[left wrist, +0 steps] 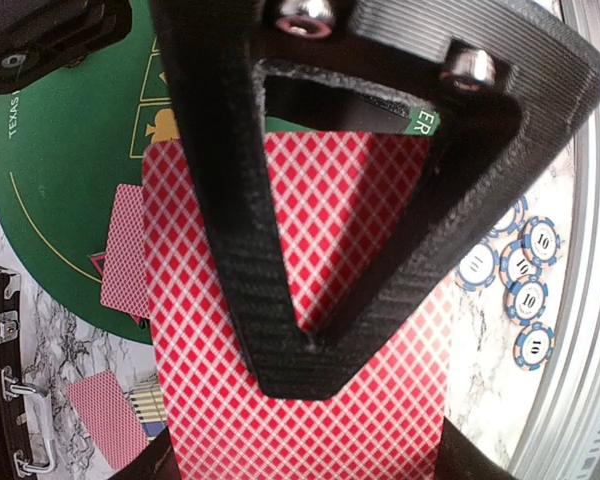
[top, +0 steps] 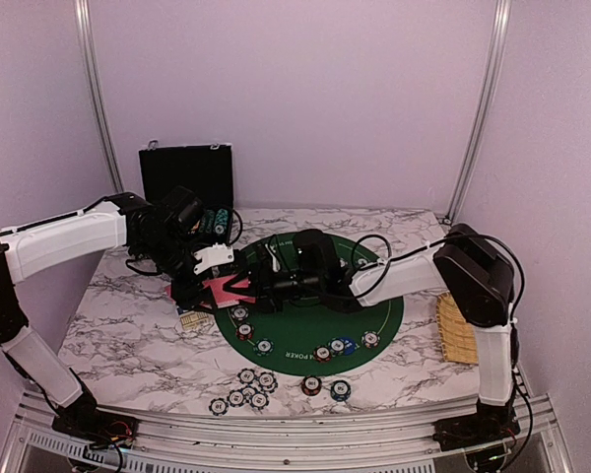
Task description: Distribute texas hold em gaming equipment
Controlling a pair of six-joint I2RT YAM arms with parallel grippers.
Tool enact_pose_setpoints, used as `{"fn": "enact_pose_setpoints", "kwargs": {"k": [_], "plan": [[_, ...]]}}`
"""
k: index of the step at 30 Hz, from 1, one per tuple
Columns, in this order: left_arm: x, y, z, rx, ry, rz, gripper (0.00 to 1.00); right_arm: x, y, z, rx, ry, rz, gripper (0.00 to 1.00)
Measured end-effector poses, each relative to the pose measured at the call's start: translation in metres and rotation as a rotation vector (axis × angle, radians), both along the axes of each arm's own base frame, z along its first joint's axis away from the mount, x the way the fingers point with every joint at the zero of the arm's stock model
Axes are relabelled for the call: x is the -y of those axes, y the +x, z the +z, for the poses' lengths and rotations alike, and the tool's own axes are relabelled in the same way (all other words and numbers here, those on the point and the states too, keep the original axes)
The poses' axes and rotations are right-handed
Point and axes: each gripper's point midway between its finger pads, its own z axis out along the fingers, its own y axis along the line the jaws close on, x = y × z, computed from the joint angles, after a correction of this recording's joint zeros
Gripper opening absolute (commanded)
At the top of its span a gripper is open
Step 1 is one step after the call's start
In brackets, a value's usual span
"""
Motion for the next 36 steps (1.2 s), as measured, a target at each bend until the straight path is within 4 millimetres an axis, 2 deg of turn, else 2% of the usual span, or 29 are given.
{"fn": "enact_pose_setpoints", "kwargs": {"k": [5,12,23,24,29,36], "plan": [[-0.001,0.001,0.000,0.005,0.005,-0.001,0.05,0.004,-0.001,0.004,0.015,-0.004,-0.006,0.35],[-0.001,0.001,0.000,0.005,0.006,-0.002,0.05,0.012,-0.003,0.011,0.035,-0.016,-0.016,0.23],[-0.001,0.001,-0.001,0.006,0.009,-0.003,0.05,0.021,-0.004,0.013,0.039,-0.033,-0.019,0.24],[-0.001,0.001,-0.001,0.006,0.009,-0.003,0.05,0.023,-0.005,0.012,0.036,-0.035,-0.019,0.22],[-0.002,0.001,-0.001,0.007,0.010,-0.003,0.05,0.029,-0.008,0.014,0.029,-0.039,-0.024,0.05],[-0.002,0.001,-0.001,0.009,0.011,-0.005,0.05,0.045,-0.006,0.028,0.044,-0.041,-0.045,0.03]]}}
